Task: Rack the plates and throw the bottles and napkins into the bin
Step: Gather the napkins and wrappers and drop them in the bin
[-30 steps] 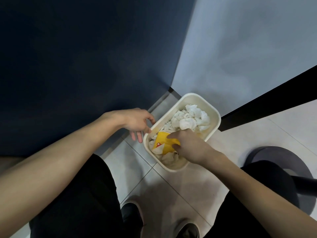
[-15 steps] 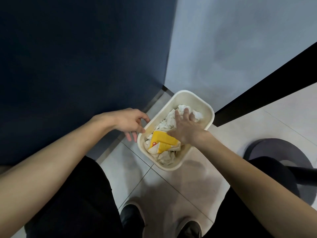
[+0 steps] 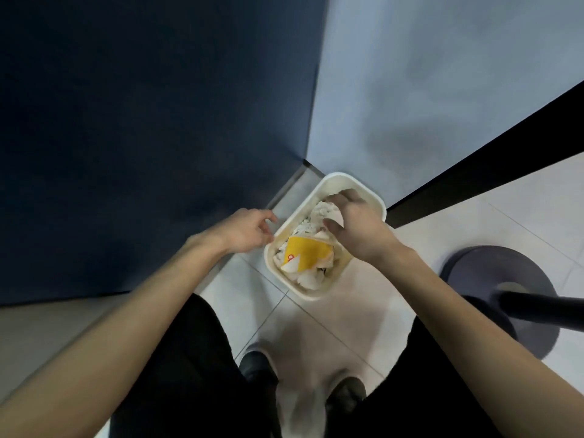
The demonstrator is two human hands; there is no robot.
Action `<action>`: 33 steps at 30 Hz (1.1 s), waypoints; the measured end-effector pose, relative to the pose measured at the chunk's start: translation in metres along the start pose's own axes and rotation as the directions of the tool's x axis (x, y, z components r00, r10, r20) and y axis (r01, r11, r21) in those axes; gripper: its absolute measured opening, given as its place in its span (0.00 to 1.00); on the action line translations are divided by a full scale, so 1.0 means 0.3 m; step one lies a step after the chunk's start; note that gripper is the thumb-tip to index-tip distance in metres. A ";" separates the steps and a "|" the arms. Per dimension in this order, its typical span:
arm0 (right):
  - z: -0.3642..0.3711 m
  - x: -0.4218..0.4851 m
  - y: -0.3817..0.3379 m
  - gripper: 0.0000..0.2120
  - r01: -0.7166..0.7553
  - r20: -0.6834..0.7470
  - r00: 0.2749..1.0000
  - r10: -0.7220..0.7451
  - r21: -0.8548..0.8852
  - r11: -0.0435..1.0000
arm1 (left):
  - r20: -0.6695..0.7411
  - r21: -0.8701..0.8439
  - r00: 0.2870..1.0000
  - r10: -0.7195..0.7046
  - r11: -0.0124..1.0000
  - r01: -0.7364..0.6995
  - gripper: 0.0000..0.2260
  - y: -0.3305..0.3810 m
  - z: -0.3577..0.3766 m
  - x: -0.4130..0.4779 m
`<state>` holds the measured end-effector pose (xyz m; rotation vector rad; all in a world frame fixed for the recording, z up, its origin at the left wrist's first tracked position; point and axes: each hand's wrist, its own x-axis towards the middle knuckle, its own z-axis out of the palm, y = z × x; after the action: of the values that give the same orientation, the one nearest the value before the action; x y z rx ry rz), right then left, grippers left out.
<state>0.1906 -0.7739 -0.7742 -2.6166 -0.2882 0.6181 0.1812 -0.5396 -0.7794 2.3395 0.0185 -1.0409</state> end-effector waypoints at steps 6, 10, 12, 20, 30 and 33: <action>-0.256 -0.316 -0.193 0.07 -0.009 -0.004 1.000 0.011 0.297 0.955 | -0.302 -0.135 0.949 0.096 0.981 -0.142 0.12 0.181 -0.028 -0.391; -0.488 -0.508 -0.361 0.08 -0.023 0.046 0.999 0.008 0.349 0.937 | -0.255 -0.238 0.965 0.069 0.962 -0.132 0.08 0.377 -0.160 -0.658; -0.614 -0.603 -0.450 0.08 -0.043 0.066 0.998 0.021 0.346 0.937 | -0.249 -0.300 0.968 0.042 0.946 -0.118 0.09 0.479 -0.224 -0.798; -1.050 -0.918 -0.735 0.07 -0.011 0.082 0.996 -0.018 0.340 0.940 | -0.264 -0.461 0.964 -0.029 0.882 -0.099 0.11 0.776 -0.377 -1.333; -1.272 -1.141 -1.072 0.07 0.353 0.125 0.909 -0.398 0.278 0.893 | -0.550 -0.561 0.812 -0.195 0.807 -0.187 0.09 0.835 -0.487 -1.845; -1.278 -1.166 -1.195 0.06 0.474 0.144 0.839 -0.525 0.282 0.834 | -0.622 -0.615 0.730 -0.284 0.754 -0.231 0.09 0.778 -0.493 -1.983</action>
<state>0.0264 -0.6990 -0.1697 -2.1127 -0.8848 0.6940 -0.0779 -0.5341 -0.1769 1.8891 0.6196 -0.0374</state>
